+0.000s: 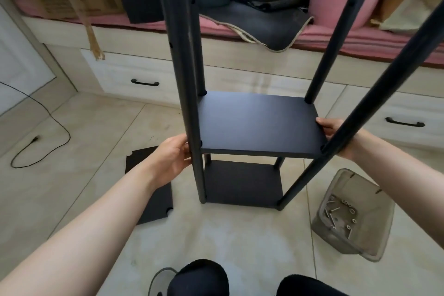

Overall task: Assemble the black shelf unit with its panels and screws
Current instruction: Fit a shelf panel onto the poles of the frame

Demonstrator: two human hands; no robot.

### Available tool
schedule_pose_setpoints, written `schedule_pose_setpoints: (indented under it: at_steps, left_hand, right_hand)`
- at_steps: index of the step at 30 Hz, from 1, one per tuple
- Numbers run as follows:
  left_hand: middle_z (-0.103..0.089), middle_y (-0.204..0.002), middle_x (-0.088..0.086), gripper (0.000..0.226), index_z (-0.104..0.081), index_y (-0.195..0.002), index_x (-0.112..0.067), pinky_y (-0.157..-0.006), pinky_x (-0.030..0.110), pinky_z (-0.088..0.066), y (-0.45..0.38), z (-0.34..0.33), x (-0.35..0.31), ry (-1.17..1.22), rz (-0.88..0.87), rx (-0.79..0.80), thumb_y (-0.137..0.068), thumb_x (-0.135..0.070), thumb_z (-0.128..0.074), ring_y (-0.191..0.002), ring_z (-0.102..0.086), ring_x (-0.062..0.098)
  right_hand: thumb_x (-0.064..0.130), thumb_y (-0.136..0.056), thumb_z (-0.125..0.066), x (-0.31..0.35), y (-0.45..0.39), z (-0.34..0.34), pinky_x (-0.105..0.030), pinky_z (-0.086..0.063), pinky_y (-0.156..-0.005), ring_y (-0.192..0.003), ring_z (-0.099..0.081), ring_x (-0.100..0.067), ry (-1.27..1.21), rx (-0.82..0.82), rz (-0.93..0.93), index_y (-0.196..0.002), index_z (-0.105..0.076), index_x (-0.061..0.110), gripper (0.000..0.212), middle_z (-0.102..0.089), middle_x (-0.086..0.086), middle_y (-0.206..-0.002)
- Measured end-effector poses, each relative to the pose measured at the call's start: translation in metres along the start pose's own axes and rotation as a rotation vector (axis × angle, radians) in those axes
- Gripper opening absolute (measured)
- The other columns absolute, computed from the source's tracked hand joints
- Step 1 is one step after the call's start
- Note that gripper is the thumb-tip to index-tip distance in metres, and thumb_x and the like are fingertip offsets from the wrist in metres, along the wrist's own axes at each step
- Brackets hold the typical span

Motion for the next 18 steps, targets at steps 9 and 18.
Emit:
schedule_pose_setpoints:
  at_steps: [9,18]
  left_hand:
    - [-0.071,-0.083,-0.002,0.034,-0.082,-0.081,-0.024,-0.072,0.028,-0.056,0.006,0.001,0.000,0.021,-0.019,-0.003,-0.100,-0.035,-0.056,-0.078,-0.067,0.011]
    - [-0.073,-0.079,0.001,0.036,-0.081,-0.075,-0.020,-0.067,0.026,-0.057,0.009,0.002,-0.003,0.014,-0.031,-0.014,-0.100,-0.031,-0.058,-0.074,-0.070,0.013]
  right_hand:
    - [0.027,-0.100,-0.056,0.008,0.009,-0.009,-0.031,-0.046,-0.068,-0.082,-0.059,-0.017,0.039,0.005,-0.036,-0.096,-0.063,0.011,0.018,-0.063,-0.001,-0.093]
    - [0.023,-0.100,-0.055,0.006,0.015,-0.010,-0.031,-0.045,-0.067,-0.081,-0.059,-0.017,0.045,0.000,-0.051,-0.093,-0.063,0.011,0.015,-0.063,-0.001,-0.092]
Point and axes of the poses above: each hand's wrist, its own y-axis away from the middle knuckle, its own z-axis out of the back of the hand, x = y × z, the point moved 4 cm from there along -y, towards the middle knuckle
